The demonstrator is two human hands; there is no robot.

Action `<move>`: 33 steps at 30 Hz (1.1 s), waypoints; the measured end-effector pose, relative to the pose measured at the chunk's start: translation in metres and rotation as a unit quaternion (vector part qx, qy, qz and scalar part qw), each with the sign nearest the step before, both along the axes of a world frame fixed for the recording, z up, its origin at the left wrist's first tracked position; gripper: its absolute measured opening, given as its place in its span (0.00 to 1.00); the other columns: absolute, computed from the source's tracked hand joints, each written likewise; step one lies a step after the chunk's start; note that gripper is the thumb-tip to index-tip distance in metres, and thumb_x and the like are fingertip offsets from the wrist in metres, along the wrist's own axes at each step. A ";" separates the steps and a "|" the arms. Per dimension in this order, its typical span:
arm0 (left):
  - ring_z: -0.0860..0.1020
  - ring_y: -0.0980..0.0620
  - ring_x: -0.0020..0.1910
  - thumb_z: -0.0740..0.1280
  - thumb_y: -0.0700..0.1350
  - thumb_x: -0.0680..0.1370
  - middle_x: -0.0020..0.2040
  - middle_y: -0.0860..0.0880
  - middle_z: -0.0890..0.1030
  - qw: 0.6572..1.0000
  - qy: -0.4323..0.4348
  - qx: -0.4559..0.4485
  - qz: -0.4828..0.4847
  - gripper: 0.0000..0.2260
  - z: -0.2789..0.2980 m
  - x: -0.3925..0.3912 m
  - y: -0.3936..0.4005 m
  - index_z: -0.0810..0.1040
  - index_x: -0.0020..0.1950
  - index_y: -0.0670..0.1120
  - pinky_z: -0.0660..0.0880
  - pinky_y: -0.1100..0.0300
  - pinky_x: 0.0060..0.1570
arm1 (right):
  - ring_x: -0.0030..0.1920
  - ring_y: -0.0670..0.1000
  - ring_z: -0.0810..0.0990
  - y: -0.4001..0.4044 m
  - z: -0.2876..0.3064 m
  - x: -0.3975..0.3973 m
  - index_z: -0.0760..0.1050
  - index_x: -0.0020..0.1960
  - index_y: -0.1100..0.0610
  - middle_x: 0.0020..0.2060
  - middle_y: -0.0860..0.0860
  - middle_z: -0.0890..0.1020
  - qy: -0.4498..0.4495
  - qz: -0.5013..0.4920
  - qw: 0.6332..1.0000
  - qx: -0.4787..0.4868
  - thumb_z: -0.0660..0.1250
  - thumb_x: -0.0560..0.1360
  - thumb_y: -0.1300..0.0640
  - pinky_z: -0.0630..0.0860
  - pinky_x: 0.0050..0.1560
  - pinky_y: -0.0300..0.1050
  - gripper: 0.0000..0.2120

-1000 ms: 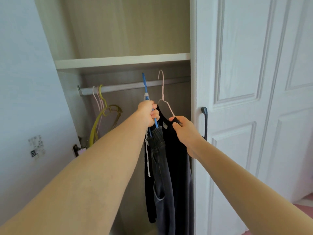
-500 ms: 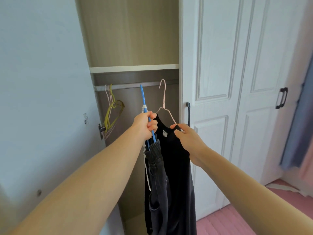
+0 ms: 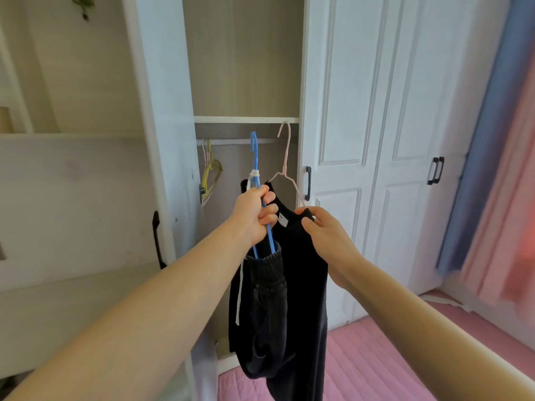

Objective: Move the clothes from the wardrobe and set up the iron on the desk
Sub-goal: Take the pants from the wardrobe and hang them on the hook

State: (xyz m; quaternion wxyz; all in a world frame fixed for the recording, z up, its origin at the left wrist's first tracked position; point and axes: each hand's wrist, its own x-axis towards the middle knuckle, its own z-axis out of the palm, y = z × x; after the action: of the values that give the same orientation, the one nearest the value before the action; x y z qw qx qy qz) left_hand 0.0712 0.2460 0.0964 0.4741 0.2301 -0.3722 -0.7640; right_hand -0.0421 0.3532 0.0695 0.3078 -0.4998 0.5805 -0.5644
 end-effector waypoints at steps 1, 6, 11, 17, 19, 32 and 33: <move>0.57 0.57 0.19 0.55 0.44 0.83 0.27 0.52 0.66 1.000 0.001 -0.005 0.005 0.10 0.001 0.004 0.012 0.65 0.41 0.46 0.54 0.66 0.16 | 0.53 0.56 0.79 0.011 0.002 0.002 0.73 0.56 0.46 0.52 0.52 0.80 -0.002 -0.003 1.000 -0.002 0.56 0.81 0.55 0.77 0.58 0.58 0.10; 0.57 0.57 0.20 0.54 0.43 0.83 0.28 0.52 0.66 1.000 -0.013 -0.008 0.018 0.09 0.002 0.027 0.065 0.65 0.43 0.46 0.54 0.67 0.17 | 0.52 0.57 0.80 0.058 0.009 0.021 0.74 0.56 0.47 0.50 0.54 0.80 -0.003 -0.003 1.000 0.009 0.56 0.81 0.56 0.78 0.56 0.57 0.10; 0.58 0.57 0.20 0.54 0.43 0.83 0.29 0.51 0.65 0.999 -0.021 -0.013 0.029 0.10 -0.003 0.049 0.115 0.65 0.41 0.46 0.54 0.67 0.17 | 0.50 0.55 0.81 0.099 0.016 0.050 0.74 0.56 0.49 0.50 0.54 0.80 -0.020 -0.003 1.000 0.009 0.56 0.81 0.56 0.80 0.52 0.52 0.09; 0.58 0.57 0.20 0.54 0.44 0.83 0.29 0.51 0.65 1.000 -0.016 0.007 0.017 0.10 -0.015 0.084 0.167 0.64 0.41 0.46 0.55 0.66 0.16 | 0.45 0.54 0.83 0.156 0.017 0.091 0.75 0.57 0.51 0.49 0.55 0.81 -0.052 -0.006 0.999 0.006 0.57 0.81 0.56 0.80 0.39 0.45 0.10; 0.58 0.57 0.21 0.54 0.44 0.83 0.29 0.51 0.65 1.000 -0.029 0.004 0.012 0.10 -0.023 0.099 0.187 0.64 0.42 0.46 0.55 0.66 0.17 | 0.46 0.54 0.82 0.175 0.016 0.105 0.75 0.57 0.51 0.49 0.55 0.80 -0.051 -0.014 0.999 0.010 0.57 0.81 0.56 0.80 0.40 0.45 0.10; 0.56 0.58 0.20 0.53 0.42 0.83 0.30 0.51 0.64 0.996 -0.081 -0.022 0.029 0.10 -0.033 0.189 0.301 0.64 0.41 0.46 0.53 0.66 0.17 | 0.47 0.57 0.82 0.286 -0.006 0.189 0.76 0.54 0.53 0.49 0.58 0.81 -0.039 0.001 0.997 0.063 0.59 0.80 0.55 0.79 0.51 0.51 0.08; 0.56 0.58 0.20 0.53 0.42 0.83 0.30 0.51 0.64 0.995 -0.089 -0.026 0.035 0.11 -0.033 0.194 0.309 0.64 0.41 0.46 0.53 0.66 0.17 | 0.47 0.57 0.82 0.290 -0.006 0.193 0.76 0.54 0.53 0.49 0.58 0.81 -0.039 0.005 0.997 0.066 0.59 0.80 0.55 0.79 0.52 0.52 0.08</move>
State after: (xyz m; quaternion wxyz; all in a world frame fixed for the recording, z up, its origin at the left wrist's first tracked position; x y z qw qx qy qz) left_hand 0.2648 0.5550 0.0638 0.4712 0.2971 -0.4244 -0.7139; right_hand 0.1507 0.6435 0.0636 0.3652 -0.4586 0.6020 -0.5421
